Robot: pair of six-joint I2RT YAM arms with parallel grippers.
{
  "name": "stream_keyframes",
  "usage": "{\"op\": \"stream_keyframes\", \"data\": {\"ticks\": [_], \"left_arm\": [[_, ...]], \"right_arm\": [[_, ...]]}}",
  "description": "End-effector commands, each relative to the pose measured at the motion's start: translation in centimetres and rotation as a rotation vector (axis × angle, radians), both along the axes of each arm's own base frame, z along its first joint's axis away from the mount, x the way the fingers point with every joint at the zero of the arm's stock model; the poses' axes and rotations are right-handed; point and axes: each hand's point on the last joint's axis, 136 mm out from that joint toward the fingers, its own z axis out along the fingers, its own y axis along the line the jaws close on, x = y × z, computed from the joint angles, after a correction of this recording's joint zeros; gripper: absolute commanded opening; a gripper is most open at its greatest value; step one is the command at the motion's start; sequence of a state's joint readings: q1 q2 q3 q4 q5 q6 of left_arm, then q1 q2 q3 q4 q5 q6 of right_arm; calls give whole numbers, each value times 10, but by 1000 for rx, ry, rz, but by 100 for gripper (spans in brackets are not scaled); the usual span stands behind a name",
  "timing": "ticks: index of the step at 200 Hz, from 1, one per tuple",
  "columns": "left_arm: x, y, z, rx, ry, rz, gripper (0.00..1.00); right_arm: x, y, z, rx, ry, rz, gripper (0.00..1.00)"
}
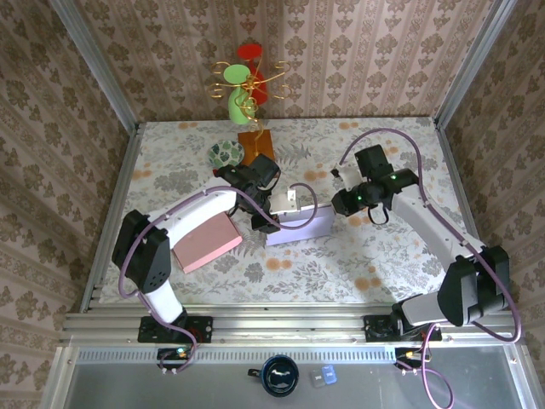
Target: Fold the paper box
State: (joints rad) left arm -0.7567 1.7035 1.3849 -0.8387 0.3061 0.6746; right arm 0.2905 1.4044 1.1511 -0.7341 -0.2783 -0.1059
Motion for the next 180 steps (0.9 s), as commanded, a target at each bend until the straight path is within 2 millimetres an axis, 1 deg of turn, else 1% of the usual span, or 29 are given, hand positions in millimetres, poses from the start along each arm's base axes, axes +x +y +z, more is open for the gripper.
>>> {"op": "stream_keyframes", "data": {"ticks": [1, 30, 78, 95, 117, 156, 180], "left_arm": [[-5, -1, 7, -26, 13, -25, 30], [-4, -2, 8, -29, 14, -26, 30], [-4, -3, 8, -30, 17, -21, 30], [-3, -3, 8, -29, 19, -11, 29], [-2, -3, 8, -29, 21, 2, 27], [0, -3, 7, -23, 23, 31, 24], [3, -3, 7, -17, 19, 47, 24]], "right_arm": [[5, -3, 1, -53, -11, -2, 17], [6, -5, 1, -88, -27, -6, 14], [8, -8, 3, -119, -50, -25, 5], [8, -9, 3, -133, -55, -34, 0], [6, -9, 2, -125, -40, -54, 0], [2, -2, 6, -72, 7, -106, 0], [-2, -2, 3, -67, 40, -139, 0]]}}
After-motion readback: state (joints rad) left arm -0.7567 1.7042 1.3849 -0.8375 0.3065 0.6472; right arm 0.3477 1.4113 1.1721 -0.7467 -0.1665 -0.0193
